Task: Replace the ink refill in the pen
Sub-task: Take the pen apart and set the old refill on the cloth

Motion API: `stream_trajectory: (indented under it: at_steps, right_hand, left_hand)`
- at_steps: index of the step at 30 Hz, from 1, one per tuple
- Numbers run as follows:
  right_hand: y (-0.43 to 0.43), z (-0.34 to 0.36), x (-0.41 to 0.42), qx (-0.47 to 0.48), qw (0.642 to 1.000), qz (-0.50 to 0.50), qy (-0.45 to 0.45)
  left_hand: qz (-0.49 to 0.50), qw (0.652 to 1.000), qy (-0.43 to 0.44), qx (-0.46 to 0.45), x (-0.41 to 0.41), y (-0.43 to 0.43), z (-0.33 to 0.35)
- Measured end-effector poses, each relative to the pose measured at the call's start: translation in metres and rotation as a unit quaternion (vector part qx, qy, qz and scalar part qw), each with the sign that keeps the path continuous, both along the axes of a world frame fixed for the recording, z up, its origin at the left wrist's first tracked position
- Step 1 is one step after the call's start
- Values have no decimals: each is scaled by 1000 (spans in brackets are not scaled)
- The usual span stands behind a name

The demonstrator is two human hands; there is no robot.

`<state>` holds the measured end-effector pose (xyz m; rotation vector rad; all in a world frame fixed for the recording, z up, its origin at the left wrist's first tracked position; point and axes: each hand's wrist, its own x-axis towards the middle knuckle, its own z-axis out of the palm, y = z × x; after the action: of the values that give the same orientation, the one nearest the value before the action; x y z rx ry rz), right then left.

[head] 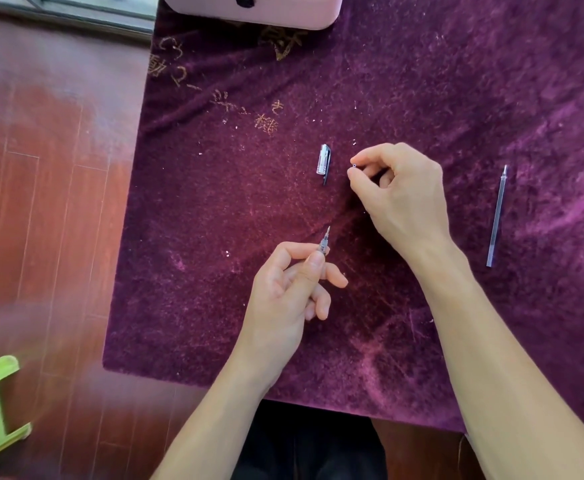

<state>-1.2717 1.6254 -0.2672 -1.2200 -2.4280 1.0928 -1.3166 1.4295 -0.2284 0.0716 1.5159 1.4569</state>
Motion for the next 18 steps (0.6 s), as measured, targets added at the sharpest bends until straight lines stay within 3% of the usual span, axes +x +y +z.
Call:
stream_trajectory:
  at_steps: [14,18]
  right_hand:
    - [-3,13,6,-5,1000,-11,-20]
    - [-20,39,30,-42,996,-65,42]
  left_hand:
    - [-4,1000,5,12,1,-3,-2]
    - [-7,1000,8,17,2,-4,2]
